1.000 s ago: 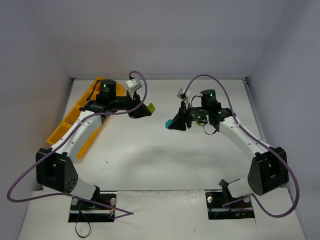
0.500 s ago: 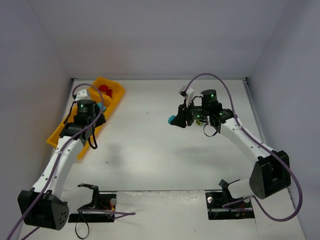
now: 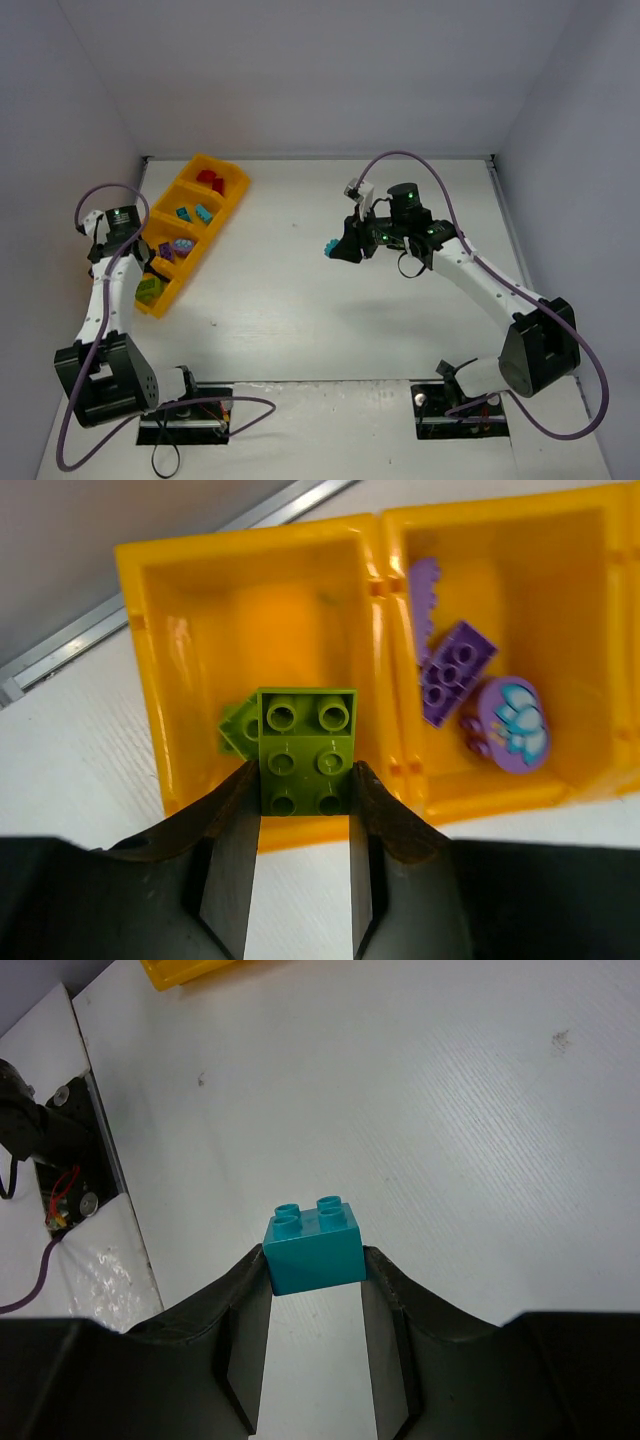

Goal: Sort the legos into containers by color

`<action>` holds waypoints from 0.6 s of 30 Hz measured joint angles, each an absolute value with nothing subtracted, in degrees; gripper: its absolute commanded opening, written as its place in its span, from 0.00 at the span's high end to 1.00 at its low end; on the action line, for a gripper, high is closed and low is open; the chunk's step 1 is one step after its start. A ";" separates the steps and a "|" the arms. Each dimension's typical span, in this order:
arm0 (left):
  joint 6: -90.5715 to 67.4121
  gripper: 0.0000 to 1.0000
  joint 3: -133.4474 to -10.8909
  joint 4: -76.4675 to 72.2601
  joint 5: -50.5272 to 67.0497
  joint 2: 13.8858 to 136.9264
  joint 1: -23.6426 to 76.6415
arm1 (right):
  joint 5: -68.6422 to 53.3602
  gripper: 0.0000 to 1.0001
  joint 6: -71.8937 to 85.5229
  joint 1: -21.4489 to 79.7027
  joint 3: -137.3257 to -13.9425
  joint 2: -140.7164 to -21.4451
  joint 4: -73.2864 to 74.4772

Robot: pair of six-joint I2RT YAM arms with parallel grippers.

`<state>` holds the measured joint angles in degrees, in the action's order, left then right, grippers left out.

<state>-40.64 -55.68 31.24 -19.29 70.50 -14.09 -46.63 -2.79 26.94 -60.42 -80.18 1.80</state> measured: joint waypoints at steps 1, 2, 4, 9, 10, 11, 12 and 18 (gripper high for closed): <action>-40.77 0.85 -55.68 31.16 -19.03 71.66 -15.40 | -46.63 1.00 -2.79 27.05 -60.42 -80.18 1.80; -40.93 0.84 -55.70 31.09 -18.79 72.86 -16.71 | -46.63 1.00 -2.79 27.09 -60.42 -80.18 1.80; -41.08 0.78 -55.70 31.05 -18.17 75.16 -18.81 | -46.63 1.00 -2.81 27.14 -60.42 -80.18 1.80; -41.17 0.56 -55.70 30.98 -16.08 78.24 -21.93 | -46.59 1.00 -2.94 27.51 -60.42 -80.18 1.78; -41.25 0.47 -55.70 30.96 -15.64 78.28 -22.24 | -46.59 1.00 -3.01 27.53 -60.42 -80.16 1.76; -41.10 0.44 -55.70 30.94 -15.25 78.24 -22.35 | -46.61 1.00 -3.03 27.57 -60.42 -80.16 1.76; -41.15 0.41 -55.70 30.81 -14.68 78.02 -22.37 | -46.61 1.00 -3.03 27.73 -60.42 -80.18 1.76; -40.03 0.30 -56.97 30.81 -11.40 75.53 -21.69 | -47.62 1.00 -4.01 28.08 -60.42 -80.16 1.45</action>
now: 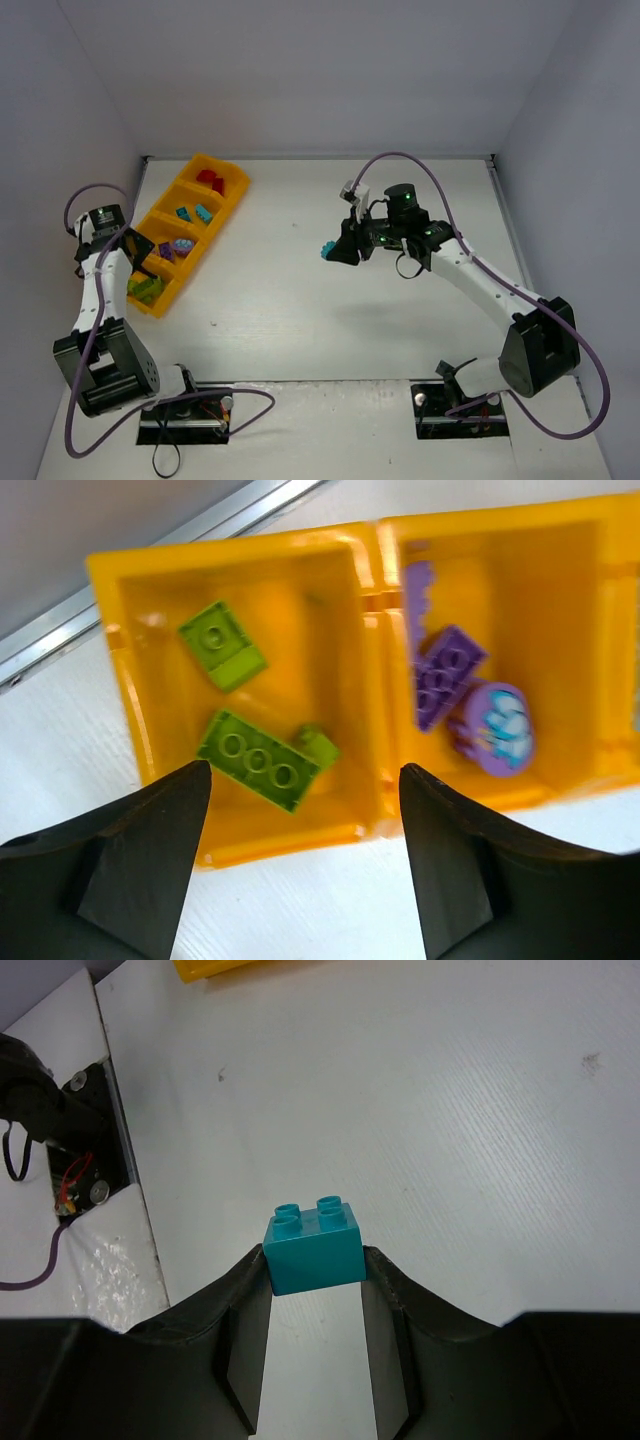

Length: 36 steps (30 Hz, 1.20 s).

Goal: Sort the legos into containers by color

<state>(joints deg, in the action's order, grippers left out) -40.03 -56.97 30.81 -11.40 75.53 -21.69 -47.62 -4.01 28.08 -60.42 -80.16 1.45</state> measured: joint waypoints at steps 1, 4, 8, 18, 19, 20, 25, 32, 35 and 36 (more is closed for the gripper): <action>-39.55 0.30 -57.78 30.94 -10.83 75.07 -21.26 | -48.12 1.00 -4.32 28.29 -60.42 -80.16 1.28; -36.84 0.30 -60.55 30.26 -8.80 72.73 -17.10 | -50.37 0.99 -5.28 29.28 -60.42 -80.16 0.80; -31.53 0.30 -61.71 25.23 -2.52 66.85 -5.37 | -53.39 0.99 -6.63 29.91 -60.42 -80.16 0.58; -31.77 0.18 -70.41 20.62 22.76 67.09 10.48 | -53.82 0.98 -12.16 30.17 -60.45 -78.35 0.64; -32.86 0.18 -71.18 20.64 24.73 67.77 11.84 | -53.41 0.98 -12.78 30.37 -60.42 -77.78 0.67; -33.98 0.18 -71.61 20.67 26.44 68.23 13.13 | -52.97 0.98 -13.54 30.44 -60.42 -77.08 0.64; -40.47 0.18 -73.08 20.75 33.65 70.96 20.95 | -50.41 0.96 -16.97 30.87 -60.42 -74.04 0.69; -44.42 0.19 -76.05 20.27 36.64 76.84 29.98 | -46.78 0.94 -20.84 31.90 -60.42 -72.84 0.91; -44.88 0.23 -77.67 20.53 36.88 79.11 31.66 | -45.41 0.94 -21.74 31.97 -60.42 -72.84 1.19; -45.04 0.23 -78.02 20.64 36.88 79.64 31.90 | -44.95 0.94 -22.06 31.97 -60.42 -72.84 1.26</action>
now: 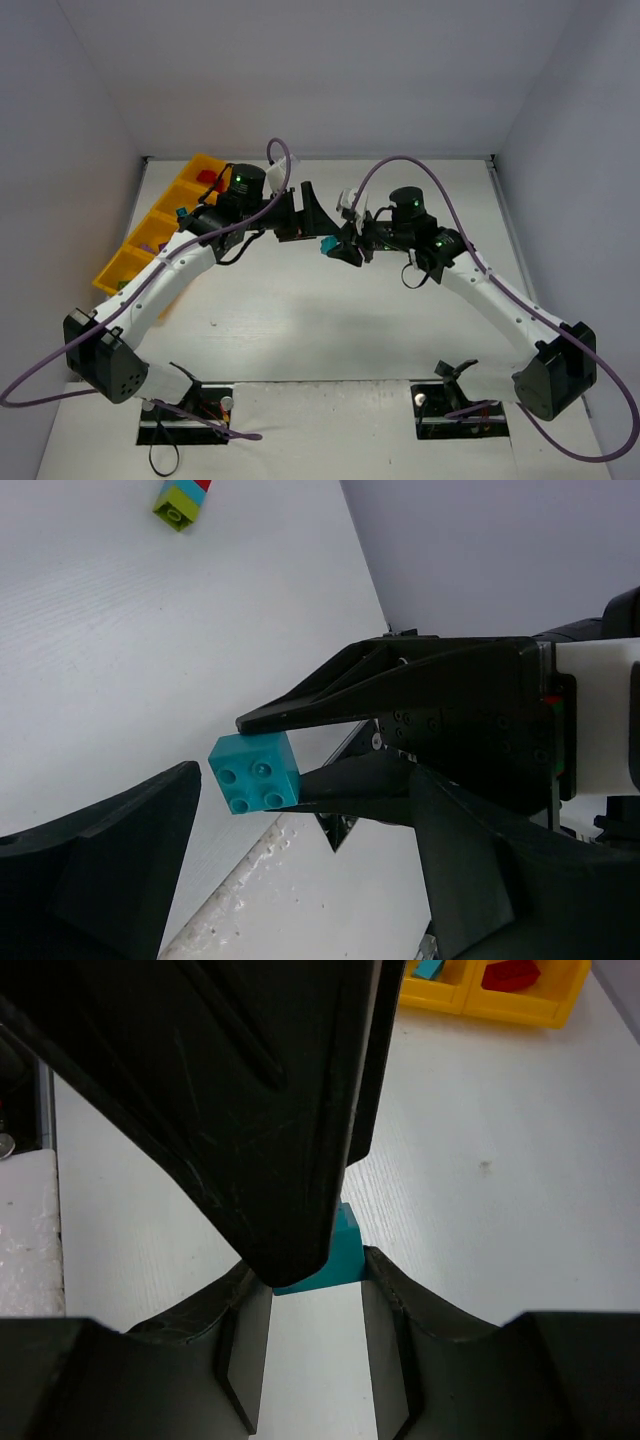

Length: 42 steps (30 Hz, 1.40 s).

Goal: Sort the legos into containers by color

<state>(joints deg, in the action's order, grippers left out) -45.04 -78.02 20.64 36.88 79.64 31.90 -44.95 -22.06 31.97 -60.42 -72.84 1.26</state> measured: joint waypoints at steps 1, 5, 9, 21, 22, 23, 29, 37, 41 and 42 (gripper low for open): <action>-45.12 0.24 -78.17 20.75 36.88 79.99 32.01 | -44.47 0.94 -22.35 31.97 -60.42 -72.84 1.32; -45.25 0.28 -78.26 21.34 36.82 81.12 32.40 | -43.44 0.94 -22.81 31.97 -60.42 -72.84 1.52; -45.32 0.33 -78.35 22.11 35.97 82.74 32.69 | -43.24 0.94 -22.83 31.97 -60.42 -72.77 1.56; -46.70 1.00 -78.43 20.34 36.91 86.04 33.54 | -42.37 0.91 -23.00 31.92 -60.42 -71.90 2.55; -46.72 1.00 -78.43 20.21 37.06 86.08 33.54 | -42.19 0.83 -23.05 31.92 -60.42 -71.85 2.57; -46.70 1.00 -78.43 20.03 37.06 86.11 33.54 | -42.06 0.76 -23.05 31.92 -60.42 -71.81 2.59; -46.46 1.00 -78.43 19.38 37.32 86.13 33.17 | -40.73 0.13 -22.09 31.94 -60.42 -71.70 2.42; -41.39 1.00 -78.43 23.14 34.02 86.04 23.75 | -32.40 0.11 -15.09 31.14 -60.40 -71.77 2.37; -36.77 1.00 -78.67 28.16 23.55 85.58 14.04 | -24.95 0.00 -6.79 27.81 -59.68 -72.36 1.96; -35.90 1.00 -78.81 28.84 21.12 85.54 12.12 | -23.42 0.00 -4.60 26.74 -59.29 -72.62 1.91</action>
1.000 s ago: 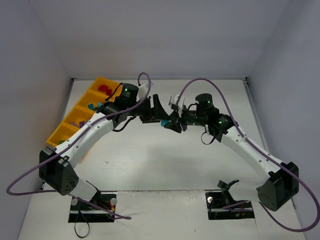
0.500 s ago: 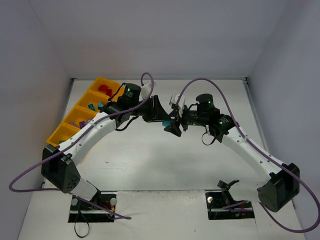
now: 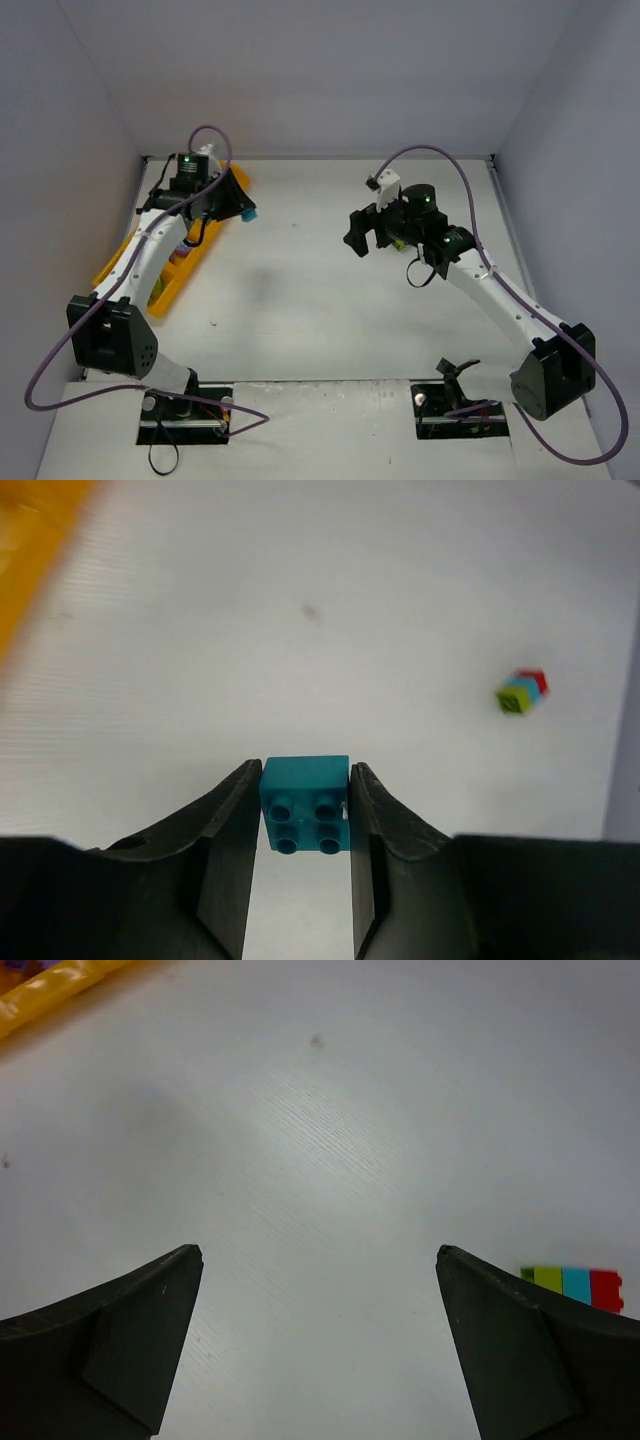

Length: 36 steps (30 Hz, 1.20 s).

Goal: Sort the legos into containers by color

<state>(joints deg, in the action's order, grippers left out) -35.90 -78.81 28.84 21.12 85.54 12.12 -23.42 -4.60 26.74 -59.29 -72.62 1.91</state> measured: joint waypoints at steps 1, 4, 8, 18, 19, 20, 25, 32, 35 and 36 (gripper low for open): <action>-34.94 1.00 -79.09 29.39 18.52 85.54 9.69 | -22.04 0.00 -2.37 25.69 -58.78 -72.93 1.87; -33.08 1.00 -80.86 30.20 13.32 86.56 3.81 | -18.15 0.00 3.75 23.46 -56.80 -73.19 1.78; -31.00 0.97 -87.59 29.54 7.99 92.88 -1.89 | -13.56 0.00 9.13 22.28 -54.87 -73.10 1.69; -27.62 0.73 -100.86 30.09 -1.02 114.21 -5.02 | -6.87 0.04 17.69 17.39 -52.58 -72.55 1.10; -27.38 0.71 -101.62 30.46 -1.65 115.50 -5.04 | -6.42 0.04 18.50 16.93 -52.34 -72.55 1.10; -27.14 0.68 -102.35 30.83 -2.26 116.60 -5.10 | -6.02 0.04 19.44 16.38 -52.10 -72.55 1.10; -25.91 0.43 -103.77 32.03 -4.16 117.89 -5.23 | -4.21 0.05 23.16 14.79 -51.88 -73.45 1.10; -24.58 0.28 -104.36 32.01 -4.29 116.95 -5.48 | 0.60 0.08 28.32 14.59 -52.34 -77.97 2.94; -24.29 0.28 -103.61 31.99 -3.84 114.96 -5.21 | 3.73 0.08 30.26 14.55 -53.58 -80.55 4.86; -24.25 0.28 -102.54 31.88 -3.55 113.43 -5.06 | 4.78 0.08 30.87 14.55 -53.98 -81.34 5.28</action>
<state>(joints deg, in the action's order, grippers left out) -24.25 -102.54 31.88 -3.55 113.43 -5.06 4.78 30.87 14.55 -53.98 -81.34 5.28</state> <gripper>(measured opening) 0.717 0.920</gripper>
